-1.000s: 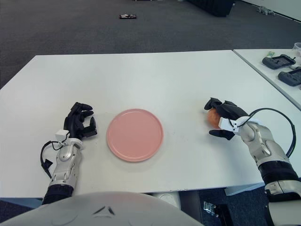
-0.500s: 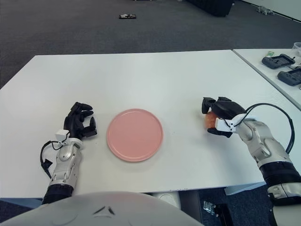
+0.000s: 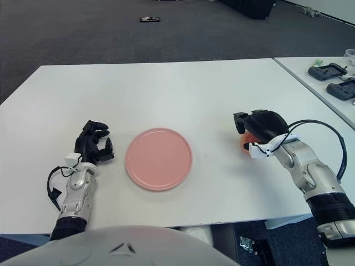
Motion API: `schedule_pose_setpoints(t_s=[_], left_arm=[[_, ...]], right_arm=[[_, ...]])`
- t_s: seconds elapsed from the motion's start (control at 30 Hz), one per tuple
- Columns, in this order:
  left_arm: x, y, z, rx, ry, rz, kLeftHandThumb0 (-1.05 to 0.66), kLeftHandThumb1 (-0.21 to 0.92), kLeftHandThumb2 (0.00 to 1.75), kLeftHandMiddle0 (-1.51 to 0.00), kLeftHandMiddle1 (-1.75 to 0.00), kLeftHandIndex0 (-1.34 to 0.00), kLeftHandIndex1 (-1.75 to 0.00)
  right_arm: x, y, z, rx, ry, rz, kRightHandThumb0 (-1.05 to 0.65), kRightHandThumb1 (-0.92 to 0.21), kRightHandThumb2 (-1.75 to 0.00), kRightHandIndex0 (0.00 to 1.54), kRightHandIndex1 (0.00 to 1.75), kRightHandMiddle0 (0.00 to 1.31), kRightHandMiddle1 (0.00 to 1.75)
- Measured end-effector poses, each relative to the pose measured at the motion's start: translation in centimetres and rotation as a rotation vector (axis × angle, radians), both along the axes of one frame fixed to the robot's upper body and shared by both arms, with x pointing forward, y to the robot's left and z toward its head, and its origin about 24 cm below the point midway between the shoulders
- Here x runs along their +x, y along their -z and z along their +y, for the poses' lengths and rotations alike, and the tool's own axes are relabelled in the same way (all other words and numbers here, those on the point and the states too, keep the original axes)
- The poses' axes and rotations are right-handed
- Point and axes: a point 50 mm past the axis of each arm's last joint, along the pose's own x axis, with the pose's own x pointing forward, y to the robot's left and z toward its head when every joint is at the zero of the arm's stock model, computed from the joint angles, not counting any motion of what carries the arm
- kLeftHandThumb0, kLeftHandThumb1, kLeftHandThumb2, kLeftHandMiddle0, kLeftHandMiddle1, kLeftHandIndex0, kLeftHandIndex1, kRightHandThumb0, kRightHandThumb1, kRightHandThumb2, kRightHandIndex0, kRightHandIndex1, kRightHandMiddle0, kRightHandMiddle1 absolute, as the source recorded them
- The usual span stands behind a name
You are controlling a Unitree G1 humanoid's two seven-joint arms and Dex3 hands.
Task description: Put the apple into the plate.
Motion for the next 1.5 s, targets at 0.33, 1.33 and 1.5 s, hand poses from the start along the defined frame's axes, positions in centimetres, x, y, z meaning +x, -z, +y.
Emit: schedule_pose_setpoints(t_s=[0.33, 1.33, 1.5], left_arm=[[-0.01, -0.01, 0.08, -0.013, -0.007, 0.000, -0.01, 0.15, 1.52, -0.73, -1.75, -0.53, -1.72], [-0.06, -0.04, 0.15, -0.022, -0.010, -0.006, -0.01, 0.25, 1.42, -0.66, -1.75, -0.43, -1.75], [-0.06, -0.04, 0.15, -0.021, -0.009, -0.006, -0.01, 0.29, 1.37, -0.62, -1.75, -0.40, -1.75]], right_arm=[[-0.15, -0.13, 0.30, 0.032, -0.053, -0.060, -0.01, 0.06, -1.71, 0.92, 1.65, 0.66, 1.75], [-0.35, -0.88, 1.00, 0.257, -0.095, -0.126, -0.01, 0.01, -1.66, 0.86, 1.71, 0.65, 1.69], [-0.45, -0.84, 0.86, 0.290, -0.067, -0.058, -0.39, -0.21, -1.32, 0.31, 1.63, 0.25, 1.70]])
